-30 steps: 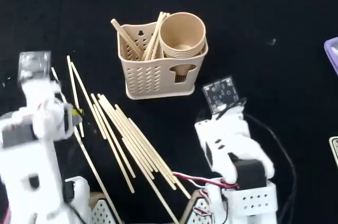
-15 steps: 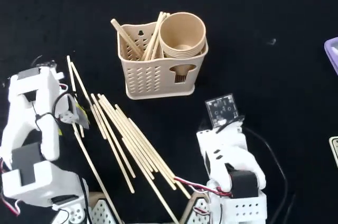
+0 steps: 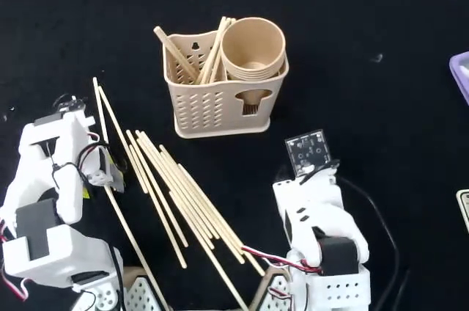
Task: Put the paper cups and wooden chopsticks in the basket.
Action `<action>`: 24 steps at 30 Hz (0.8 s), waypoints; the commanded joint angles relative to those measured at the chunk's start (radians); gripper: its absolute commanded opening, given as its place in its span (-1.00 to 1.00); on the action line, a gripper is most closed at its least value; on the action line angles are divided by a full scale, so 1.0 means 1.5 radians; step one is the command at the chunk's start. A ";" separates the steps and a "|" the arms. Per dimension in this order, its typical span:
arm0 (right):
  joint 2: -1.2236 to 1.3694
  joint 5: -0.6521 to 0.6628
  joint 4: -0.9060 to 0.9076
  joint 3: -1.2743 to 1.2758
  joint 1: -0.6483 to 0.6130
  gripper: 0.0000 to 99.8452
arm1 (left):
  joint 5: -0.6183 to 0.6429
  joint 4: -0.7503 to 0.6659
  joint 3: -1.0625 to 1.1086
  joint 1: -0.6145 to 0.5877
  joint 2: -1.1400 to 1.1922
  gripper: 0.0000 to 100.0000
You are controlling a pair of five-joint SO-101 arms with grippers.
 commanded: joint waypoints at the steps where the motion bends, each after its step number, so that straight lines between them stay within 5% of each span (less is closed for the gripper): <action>1: -0.054 0.003 -0.004 -0.003 0.004 -0.62 | -0.010 0.003 0.024 0.049 0.007 -0.55; 8: -0.054 0.003 -0.004 -0.003 0.004 -0.62 | -0.010 0.011 0.032 0.086 -0.007 -0.77; 24: -0.054 0.003 -0.004 -0.003 0.003 -0.62 | -0.009 -0.054 0.201 0.085 -0.253 -0.77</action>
